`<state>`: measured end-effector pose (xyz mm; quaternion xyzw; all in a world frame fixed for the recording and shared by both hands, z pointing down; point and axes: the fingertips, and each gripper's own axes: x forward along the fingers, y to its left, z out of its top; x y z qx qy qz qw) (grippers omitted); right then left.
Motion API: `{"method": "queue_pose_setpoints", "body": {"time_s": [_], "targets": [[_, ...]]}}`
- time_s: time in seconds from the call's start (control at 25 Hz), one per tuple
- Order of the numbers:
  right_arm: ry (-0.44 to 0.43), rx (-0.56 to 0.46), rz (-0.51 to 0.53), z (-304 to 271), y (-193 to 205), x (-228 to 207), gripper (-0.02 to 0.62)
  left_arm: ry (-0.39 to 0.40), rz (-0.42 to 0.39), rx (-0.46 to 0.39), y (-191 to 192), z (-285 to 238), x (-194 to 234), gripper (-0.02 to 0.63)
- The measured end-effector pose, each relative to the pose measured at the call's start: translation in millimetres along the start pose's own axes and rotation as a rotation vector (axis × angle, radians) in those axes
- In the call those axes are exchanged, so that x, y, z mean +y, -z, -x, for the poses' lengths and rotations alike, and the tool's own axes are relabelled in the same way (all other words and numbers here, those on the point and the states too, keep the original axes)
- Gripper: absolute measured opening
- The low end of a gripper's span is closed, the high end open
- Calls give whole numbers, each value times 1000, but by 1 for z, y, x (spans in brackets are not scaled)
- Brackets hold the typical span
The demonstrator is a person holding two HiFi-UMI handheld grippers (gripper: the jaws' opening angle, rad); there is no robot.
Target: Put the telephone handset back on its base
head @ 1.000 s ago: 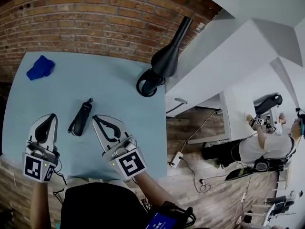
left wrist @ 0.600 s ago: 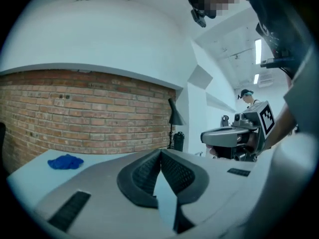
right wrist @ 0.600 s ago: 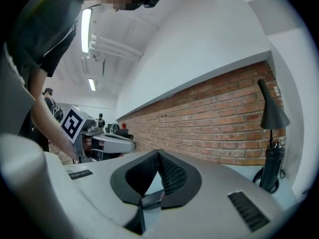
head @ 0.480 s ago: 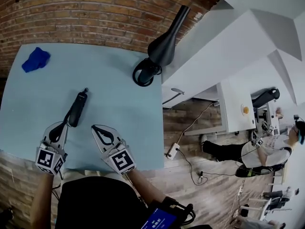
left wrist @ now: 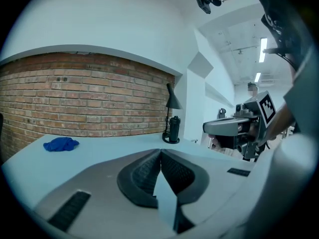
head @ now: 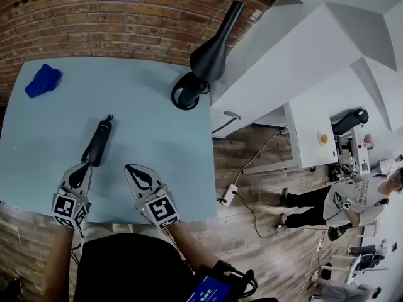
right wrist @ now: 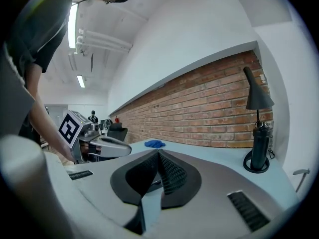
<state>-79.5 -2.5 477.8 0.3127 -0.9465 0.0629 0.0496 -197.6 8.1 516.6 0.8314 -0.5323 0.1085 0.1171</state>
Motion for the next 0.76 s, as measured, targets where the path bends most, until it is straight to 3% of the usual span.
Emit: {"method": "queue_pose_setpoints", "body": {"time_s": [0.76], "targets": [[-2,45,-14,1,23,-21,23,-10,17,49,12,-25,1,29]]}}
